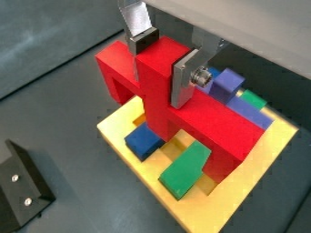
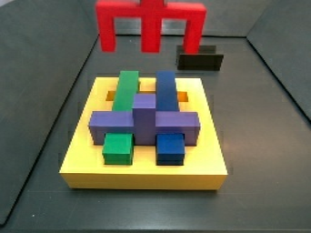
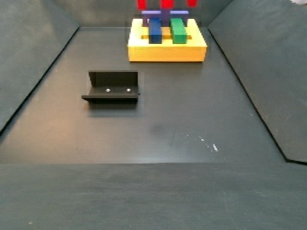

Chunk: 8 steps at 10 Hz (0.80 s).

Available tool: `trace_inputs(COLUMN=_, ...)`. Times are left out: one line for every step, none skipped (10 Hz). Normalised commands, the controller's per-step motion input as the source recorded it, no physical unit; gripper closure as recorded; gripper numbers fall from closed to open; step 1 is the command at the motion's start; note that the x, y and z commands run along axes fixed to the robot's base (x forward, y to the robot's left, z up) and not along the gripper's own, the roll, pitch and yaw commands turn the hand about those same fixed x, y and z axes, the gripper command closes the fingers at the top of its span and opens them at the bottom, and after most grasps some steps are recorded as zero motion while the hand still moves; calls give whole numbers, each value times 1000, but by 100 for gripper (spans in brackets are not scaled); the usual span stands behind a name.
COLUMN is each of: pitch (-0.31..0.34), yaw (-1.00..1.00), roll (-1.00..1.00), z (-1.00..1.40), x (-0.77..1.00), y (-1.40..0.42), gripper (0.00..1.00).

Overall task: Pick up the red object. Move up. Place the red object on the fixture. Regrasp the red object. Move to above the board. Insert the red object.
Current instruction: Insert the red object.

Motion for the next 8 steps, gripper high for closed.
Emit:
trace_inputs(pitch=-49, yaw=0, roll=320, z=-717, x=-97, y=-123, gripper=100)
trace_inputs(pitch=-84, yaw=0, roll=156, z=-429, x=-240, y=-126, gripper=100)
trace_inputs(pitch=-67, yaw=-69, roll=126, z=-371, x=0, y=-229, gripper=100)
trace_inputs(pitch=-19, yaw=-117, roll=84, z=-289, x=0, y=-169, gripper=100)
trace_inputs(pitch=0, yaw=-149, roll=0, z=-129, x=0, y=-54, gripper=100)
trace_inputs(pitch=-10, yaw=-86, roll=0, z=-109, x=11, y=-83, gripper=100)
trace_inputs(pitch=-50, yaw=-54, roll=83, z=-200, x=0, y=-126, gripper=100)
trace_inputs(pitch=-90, yaw=0, roll=56, z=-169, x=0, y=-149, gripper=100)
